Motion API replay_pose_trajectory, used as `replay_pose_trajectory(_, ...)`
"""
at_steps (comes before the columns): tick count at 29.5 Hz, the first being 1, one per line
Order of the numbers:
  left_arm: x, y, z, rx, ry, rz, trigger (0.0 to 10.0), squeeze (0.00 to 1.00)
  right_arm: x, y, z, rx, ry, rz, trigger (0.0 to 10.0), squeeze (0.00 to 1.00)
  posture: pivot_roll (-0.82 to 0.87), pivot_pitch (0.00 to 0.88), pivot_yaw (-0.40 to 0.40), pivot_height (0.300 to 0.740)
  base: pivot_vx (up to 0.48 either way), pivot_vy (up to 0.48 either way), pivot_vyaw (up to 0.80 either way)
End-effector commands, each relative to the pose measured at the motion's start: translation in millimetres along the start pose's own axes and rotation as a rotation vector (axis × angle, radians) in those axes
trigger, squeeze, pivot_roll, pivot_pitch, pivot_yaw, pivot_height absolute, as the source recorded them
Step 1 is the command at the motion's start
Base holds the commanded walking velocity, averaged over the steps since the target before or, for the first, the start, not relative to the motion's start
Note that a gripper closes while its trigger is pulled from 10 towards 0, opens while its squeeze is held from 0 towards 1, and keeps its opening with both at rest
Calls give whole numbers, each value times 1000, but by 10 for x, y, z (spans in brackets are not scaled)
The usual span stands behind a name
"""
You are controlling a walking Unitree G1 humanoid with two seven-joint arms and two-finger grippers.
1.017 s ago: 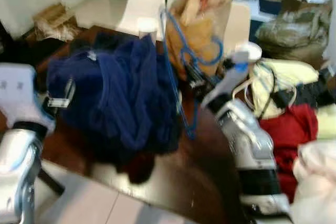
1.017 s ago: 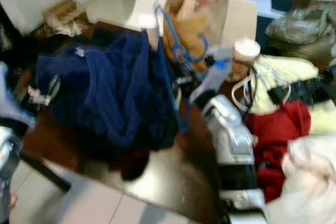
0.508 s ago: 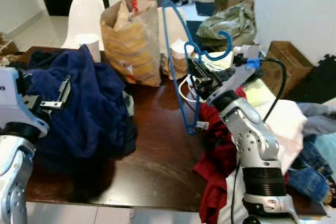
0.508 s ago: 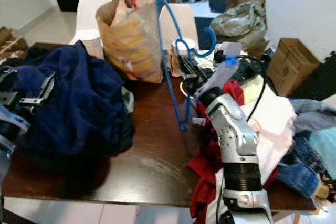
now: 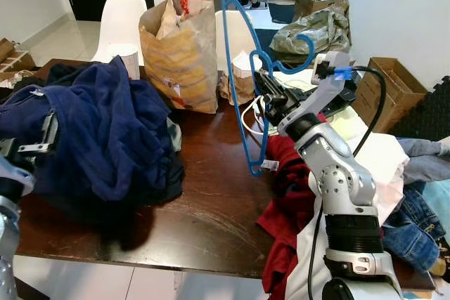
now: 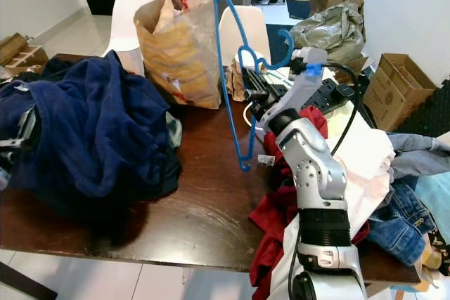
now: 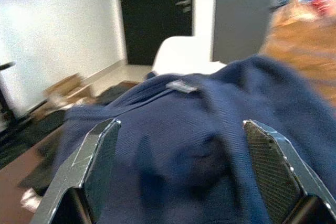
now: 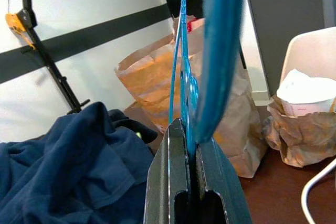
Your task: Hang hanger
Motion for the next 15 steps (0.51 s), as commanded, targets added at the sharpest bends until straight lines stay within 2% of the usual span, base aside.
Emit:
replay_pose_trajectory(1,0,-92,225,-69,66,32,10000,0,24,-14,-62,7,-22,3,10000,0,4,120,-26,740,0,0,0)
replay_pose_trajectory(8,-16,-130,280,-102,68,40,10000,0,17,-1,-74,11,-29,4,10000,0,3,121,-30,740,0,0,0)
replay_pose_trajectory(11,-5,-159,349,-113,84,42,10000,0,15,11,-82,21,-32,3,10000,0,-3,122,-31,740,0,0,0)
replay_pose_trajectory(12,8,-170,456,-129,102,43,10000,0,16,16,-85,28,-33,4,10000,0,-8,125,-33,740,0,0,0)
replay_pose_trajectory(13,8,-170,456,-129,102,43,10000,0,16,16,-85,28,-33,4,10000,0,-8,125,-33,740,0,0,0)
replay_pose_trajectory(14,18,-174,532,-140,115,43,10000,0,18,20,-86,32,-33,5,10000,0,-8,125,-34,740,0,0,0)
replay_pose_trajectory(15,34,-193,683,-160,148,52,10000,0,19,23,-89,34,-34,5,10000,0,-8,125,-34,740,0,0,0)
Point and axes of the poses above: a point about 5 cm out from each wrist's last joint towards the gripper, its own x axis pointing back from the gripper into the wrist, its own y axis along the axis of the wrist's last joint, z = x × y, the point moved 6 cm from there along -x, pointing out of the wrist towards the gripper, and after that the axes turned 11 degrees about -x, right-handed, at the moved point
